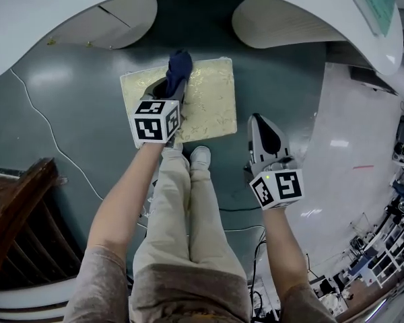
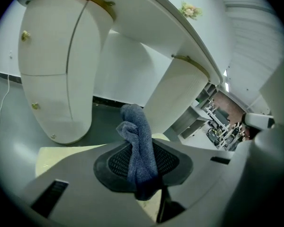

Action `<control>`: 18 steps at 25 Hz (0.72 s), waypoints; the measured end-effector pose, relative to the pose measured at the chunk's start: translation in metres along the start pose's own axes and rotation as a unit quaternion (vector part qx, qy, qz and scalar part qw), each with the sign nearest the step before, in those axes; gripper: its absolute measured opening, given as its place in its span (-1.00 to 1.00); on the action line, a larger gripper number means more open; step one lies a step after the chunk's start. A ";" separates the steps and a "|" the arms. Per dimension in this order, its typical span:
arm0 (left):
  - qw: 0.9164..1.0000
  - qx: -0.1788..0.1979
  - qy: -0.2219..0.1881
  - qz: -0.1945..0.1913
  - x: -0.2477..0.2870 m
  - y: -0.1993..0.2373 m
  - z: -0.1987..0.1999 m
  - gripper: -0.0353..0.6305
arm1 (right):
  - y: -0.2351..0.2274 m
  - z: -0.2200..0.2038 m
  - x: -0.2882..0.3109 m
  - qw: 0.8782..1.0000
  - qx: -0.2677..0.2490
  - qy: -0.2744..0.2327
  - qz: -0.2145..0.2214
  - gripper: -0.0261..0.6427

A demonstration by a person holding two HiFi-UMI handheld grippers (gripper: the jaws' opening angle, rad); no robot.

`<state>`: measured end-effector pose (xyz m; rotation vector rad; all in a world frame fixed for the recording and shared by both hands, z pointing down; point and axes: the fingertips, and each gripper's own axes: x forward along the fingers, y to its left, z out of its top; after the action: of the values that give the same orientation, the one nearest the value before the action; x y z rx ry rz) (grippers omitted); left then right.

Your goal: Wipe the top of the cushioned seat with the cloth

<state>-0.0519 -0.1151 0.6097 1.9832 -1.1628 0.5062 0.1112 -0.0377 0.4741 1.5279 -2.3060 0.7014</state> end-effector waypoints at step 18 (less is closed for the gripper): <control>0.996 -0.023 0.048 -0.075 0.109 -0.102 0.009 -0.59 | -0.031 -0.006 -0.028 0.999 0.011 0.004 -0.035 -0.90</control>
<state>0.0910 -0.1534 0.6333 1.9669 -0.9504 0.4882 0.1506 -0.0228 0.4725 1.6040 -2.2329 0.7155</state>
